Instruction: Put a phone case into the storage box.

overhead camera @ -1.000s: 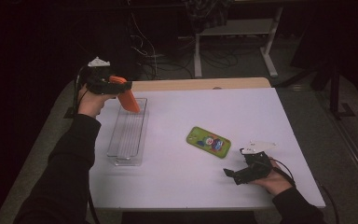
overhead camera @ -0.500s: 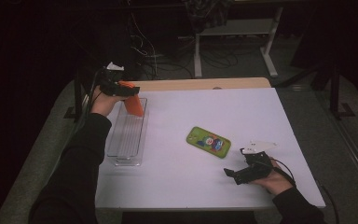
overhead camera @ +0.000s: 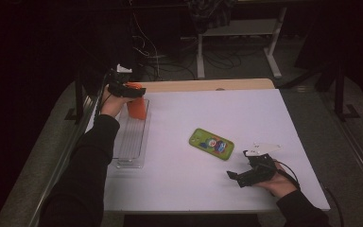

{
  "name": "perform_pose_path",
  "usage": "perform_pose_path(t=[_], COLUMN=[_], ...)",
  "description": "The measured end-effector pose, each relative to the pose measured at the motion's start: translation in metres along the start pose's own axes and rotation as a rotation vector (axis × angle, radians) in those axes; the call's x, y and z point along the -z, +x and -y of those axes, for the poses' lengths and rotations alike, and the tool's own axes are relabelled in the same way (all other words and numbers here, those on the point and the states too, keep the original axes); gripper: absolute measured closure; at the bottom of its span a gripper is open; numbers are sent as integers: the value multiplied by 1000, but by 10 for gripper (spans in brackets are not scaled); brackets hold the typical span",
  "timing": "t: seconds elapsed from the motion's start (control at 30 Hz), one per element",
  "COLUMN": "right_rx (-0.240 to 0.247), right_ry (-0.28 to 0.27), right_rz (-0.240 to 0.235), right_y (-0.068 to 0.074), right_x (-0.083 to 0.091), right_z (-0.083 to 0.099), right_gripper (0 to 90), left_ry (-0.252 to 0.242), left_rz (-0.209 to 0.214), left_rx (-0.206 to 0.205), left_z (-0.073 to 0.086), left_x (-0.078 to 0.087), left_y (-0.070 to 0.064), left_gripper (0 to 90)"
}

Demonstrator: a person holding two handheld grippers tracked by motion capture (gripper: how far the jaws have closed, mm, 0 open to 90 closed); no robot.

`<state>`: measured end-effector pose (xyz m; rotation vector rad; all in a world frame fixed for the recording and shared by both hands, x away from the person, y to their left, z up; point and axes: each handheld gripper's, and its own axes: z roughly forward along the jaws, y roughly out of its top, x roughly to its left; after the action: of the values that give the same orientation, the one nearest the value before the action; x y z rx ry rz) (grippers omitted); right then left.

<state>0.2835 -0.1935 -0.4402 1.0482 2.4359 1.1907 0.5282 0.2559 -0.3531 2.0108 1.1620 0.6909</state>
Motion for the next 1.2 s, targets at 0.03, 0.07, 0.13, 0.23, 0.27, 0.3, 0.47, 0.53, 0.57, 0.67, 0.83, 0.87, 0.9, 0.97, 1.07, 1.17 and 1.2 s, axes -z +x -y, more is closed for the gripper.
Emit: perform_pose_path(t=[0.03,0.07,0.13,0.23,0.27,0.3,0.47,0.53,0.57,0.67,0.83,0.87,0.9,0.97,1.07,1.17,1.2], right_rx=[2,1,1,0,1,-3,3,4,4,0,-6,-3,-5,-6,-3,-9,-10], right_ry=[-2,-2,-2,-4,-4,-4,-10,-11,-10,-8,-14,-17,-15,-13,-13,-14,-15], right_rz=[1,1,1,-1,0,-1,0,1,1,2,-4,-4,-4,-3,-1,-3,-1], right_y=[0,0,0,1,1,1,1,1,1,1,2,1,1,1,2,3,3], right_x=[0,0,0,0,1,1,1,1,1,1,2,2,2,2,2,2,2], right_z=[0,0,0,0,0,0,0,0,0,-1,-1,-2,-2,-1,-2,-3,-3], right_gripper=[0,0,0,0,0,0,0,0,0,0,0,0,0,0,0,0,0], left_ry=[-4,2,-5,-23,-34,-34,-56,-59,-65,-80,-67,-64,-63,-62,-67,-81,-83], left_rz=[-3,-8,-14,-11,-9,-14,-13,-16,-16,-7,41,59,76,114,178,232,250], left_rx=[14,12,24,40,51,52,71,67,73,72,55,48,42,35,7,-14,-26], left_z=[1,1,1,0,0,-1,-2,-3,-3,-6,-7,-7,-7,-8,-9,-9,-9], left_x=[-2,-3,-5,-5,-5,-4,0,4,6,17,37,41,45,52,65,73,76], left_y=[0,1,0,1,1,1,6,9,9,14,13,12,11,8,-3,-19,-24], left_gripper=[135,135,134,132,119,100,28,24,21,21,21,21,21,21,22,21,22])
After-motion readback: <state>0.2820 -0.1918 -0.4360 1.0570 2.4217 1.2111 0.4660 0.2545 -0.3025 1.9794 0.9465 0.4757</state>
